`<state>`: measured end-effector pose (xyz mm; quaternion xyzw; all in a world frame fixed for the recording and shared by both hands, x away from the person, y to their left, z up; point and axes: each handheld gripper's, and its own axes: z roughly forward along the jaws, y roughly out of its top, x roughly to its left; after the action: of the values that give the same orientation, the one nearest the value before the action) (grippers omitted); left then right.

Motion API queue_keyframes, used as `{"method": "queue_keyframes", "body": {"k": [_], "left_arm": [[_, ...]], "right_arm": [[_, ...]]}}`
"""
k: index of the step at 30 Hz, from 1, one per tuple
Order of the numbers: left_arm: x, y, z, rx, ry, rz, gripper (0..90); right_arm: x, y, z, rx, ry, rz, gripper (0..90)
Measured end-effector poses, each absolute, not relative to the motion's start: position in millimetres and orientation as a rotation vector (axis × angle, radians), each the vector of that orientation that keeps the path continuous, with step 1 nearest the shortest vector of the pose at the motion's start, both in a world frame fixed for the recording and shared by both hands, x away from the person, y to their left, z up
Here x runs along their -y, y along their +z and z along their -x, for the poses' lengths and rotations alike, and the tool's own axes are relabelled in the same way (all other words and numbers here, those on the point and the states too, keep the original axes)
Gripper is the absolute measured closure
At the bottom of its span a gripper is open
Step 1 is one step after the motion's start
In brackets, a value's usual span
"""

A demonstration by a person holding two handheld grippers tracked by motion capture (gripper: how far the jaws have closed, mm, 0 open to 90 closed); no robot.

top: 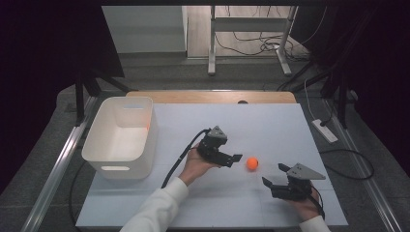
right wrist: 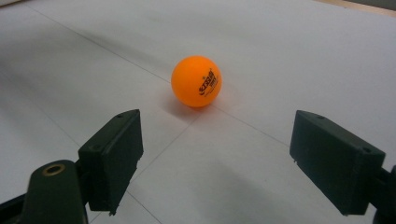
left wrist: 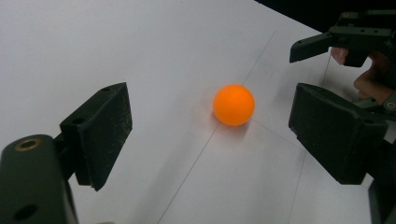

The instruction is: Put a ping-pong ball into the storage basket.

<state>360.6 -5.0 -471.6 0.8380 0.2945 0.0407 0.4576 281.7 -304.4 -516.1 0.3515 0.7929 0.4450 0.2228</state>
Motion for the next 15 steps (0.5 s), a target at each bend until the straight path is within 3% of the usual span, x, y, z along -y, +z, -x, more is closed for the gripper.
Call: {"method": "queue_keyframes", "body": {"k": [15], "left_arm": [[31,-478,-363,-0.684,0.077,-2.108,14.2]], "right_arm": [[305,-515,-282,-2.184,1.238,-0.970,17.3]]}}
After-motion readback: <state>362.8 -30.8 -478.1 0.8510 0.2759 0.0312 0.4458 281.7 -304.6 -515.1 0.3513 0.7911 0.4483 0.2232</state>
